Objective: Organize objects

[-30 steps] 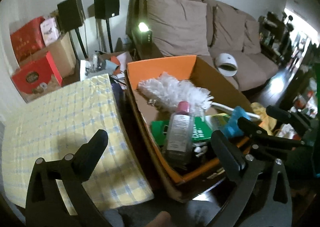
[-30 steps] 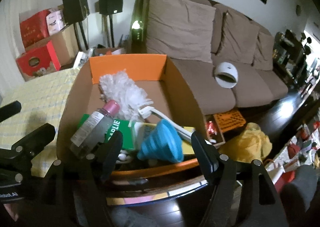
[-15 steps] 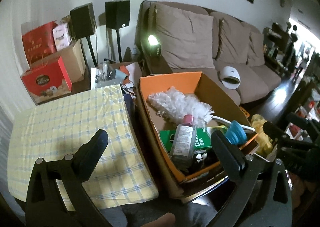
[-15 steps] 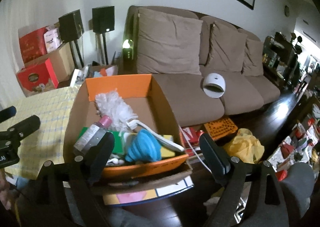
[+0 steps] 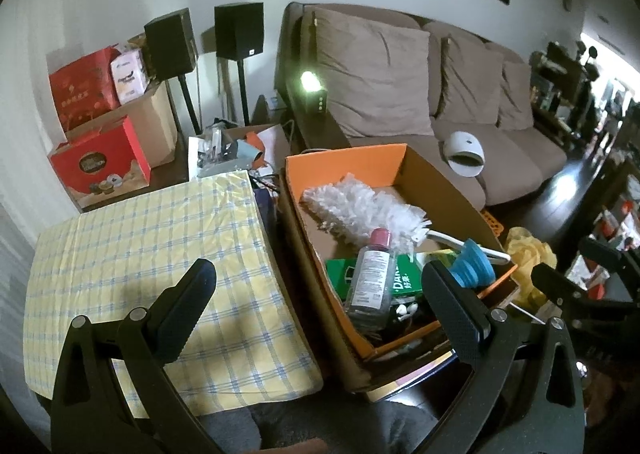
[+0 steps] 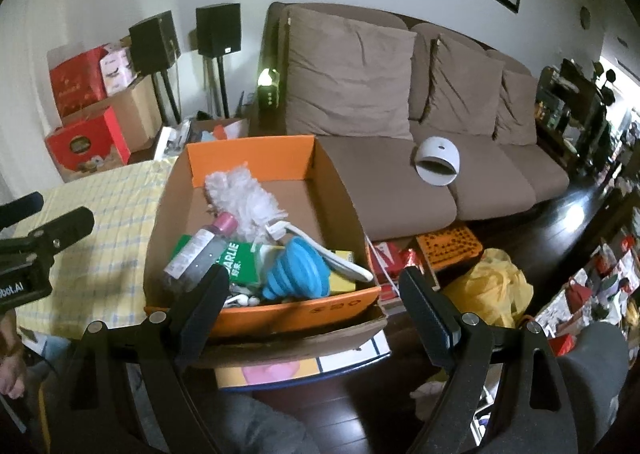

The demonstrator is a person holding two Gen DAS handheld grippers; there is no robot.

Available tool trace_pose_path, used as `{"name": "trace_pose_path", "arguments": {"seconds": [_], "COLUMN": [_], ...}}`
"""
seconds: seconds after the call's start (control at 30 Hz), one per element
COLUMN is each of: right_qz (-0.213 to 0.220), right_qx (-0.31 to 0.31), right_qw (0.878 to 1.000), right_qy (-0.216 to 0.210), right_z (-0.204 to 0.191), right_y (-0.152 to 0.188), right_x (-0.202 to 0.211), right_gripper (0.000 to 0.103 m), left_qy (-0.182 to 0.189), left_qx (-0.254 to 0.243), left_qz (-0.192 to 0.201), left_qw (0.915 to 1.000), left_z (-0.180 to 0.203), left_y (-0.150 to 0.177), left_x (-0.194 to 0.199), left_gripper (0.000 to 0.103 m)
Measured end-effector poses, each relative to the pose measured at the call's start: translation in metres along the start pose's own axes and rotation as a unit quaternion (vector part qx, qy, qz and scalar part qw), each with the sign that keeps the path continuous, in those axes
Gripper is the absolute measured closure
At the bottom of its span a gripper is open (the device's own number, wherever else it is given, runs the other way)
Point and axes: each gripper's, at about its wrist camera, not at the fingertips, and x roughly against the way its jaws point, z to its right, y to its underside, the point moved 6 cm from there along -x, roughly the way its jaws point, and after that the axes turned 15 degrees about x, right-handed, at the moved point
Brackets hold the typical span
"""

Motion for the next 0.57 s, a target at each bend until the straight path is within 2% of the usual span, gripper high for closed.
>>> {"name": "trace_pose_path", "arguments": {"seconds": [0.57], "right_qz": [-0.001], "right_qx": [0.006], "right_qw": [1.0], "right_qy": [-0.002], "right_z": [-0.0027], "right_y": [-0.0006], "right_x": [0.0011], "right_gripper": [0.014], "left_qy": [0.002], "left_qx": [-0.01], "left_qz": [-0.011], "left_qw": [0.9999], "left_z": [0.0039], "left_y": [0.0034], "left_x": [-0.001], "left_gripper": [0.0]}}
